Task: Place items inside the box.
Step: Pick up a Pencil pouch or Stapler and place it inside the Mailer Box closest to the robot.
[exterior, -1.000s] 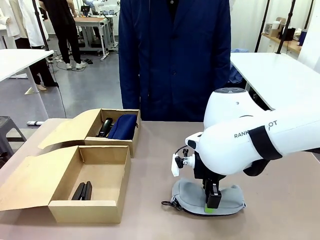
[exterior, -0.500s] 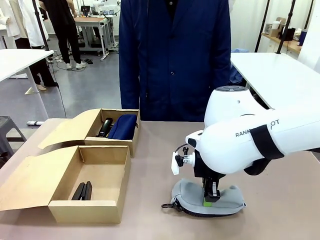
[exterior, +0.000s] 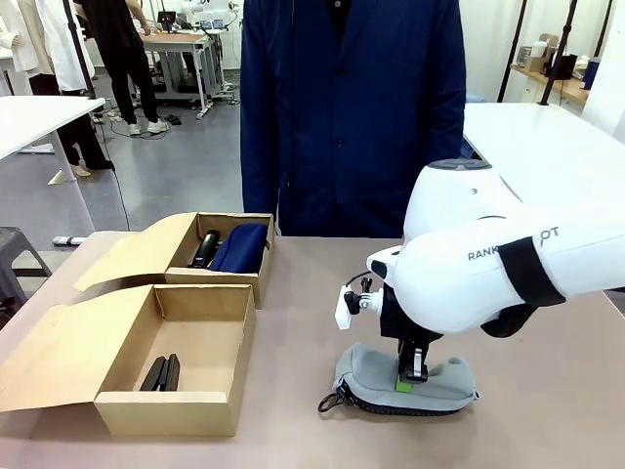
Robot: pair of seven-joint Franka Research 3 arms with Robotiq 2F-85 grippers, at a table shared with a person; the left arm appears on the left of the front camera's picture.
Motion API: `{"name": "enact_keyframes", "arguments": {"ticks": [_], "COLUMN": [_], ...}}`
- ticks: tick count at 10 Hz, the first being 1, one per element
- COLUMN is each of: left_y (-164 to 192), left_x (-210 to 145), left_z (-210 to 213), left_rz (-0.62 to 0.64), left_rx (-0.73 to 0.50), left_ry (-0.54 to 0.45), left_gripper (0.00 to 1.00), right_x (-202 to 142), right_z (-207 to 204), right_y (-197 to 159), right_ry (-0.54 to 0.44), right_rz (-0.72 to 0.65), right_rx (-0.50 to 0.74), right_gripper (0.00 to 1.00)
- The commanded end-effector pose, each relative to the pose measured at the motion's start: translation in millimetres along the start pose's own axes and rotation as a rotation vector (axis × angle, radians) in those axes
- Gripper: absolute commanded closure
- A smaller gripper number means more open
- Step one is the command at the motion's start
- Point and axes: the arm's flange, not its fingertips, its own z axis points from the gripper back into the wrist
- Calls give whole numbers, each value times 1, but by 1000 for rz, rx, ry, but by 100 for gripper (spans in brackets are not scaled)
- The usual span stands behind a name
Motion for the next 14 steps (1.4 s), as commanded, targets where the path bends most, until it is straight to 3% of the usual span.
{"name": "enact_keyframes", "arguments": {"ticks": [1,2,3,4,5,7,8,9,11,12,13,14], "left_y": [-1,-1,-1,-1,-1,-1,-1,-1,-1,-1,-1,-1], "left_x": [1,1,1,1,1,1,1,1,1,1,1,1], "left_z": [0,0,0,0,0,0,0,0,0,0,0,0], "left_rz": [-24,-24,-24,-24,-24,-24,-24,-24,-24,-24,-24,-24], "left_rx": [-23,-23,-23,-23,-23,-23,-23,-23,-23,-23,-23,-23], "left_ry": [-19,-19,-19,-19,-19,-19,-19,-19,-19,-19,-19,-19], "left_gripper": [0,0,0,0,0,0,0,0,0,0,0,0], "right_x": [-11,-17,-22,-28,-32,-50,-76,-94,-85,-70,-93,-93], "right_z": [32,57,87,118,134,146,164,173,165,158,188,188], "right_y": [13,19,21,28,38,56,44,42,51,58,34,34], "right_ry": [-51,-87,-147,-259,-328,-410,-572,-672,-644,-617,-591,-591], "right_rz": [-99,-184,-483,-691,-761,-784,-1084,-1197,-1277,-1222,-1222,-1222], "right_rx": [-21,-14,88,57,7,19,112,193,344,414,277,277], "right_gripper": [100,100,100,100,100,100,100,100,100,100,100,100]}}
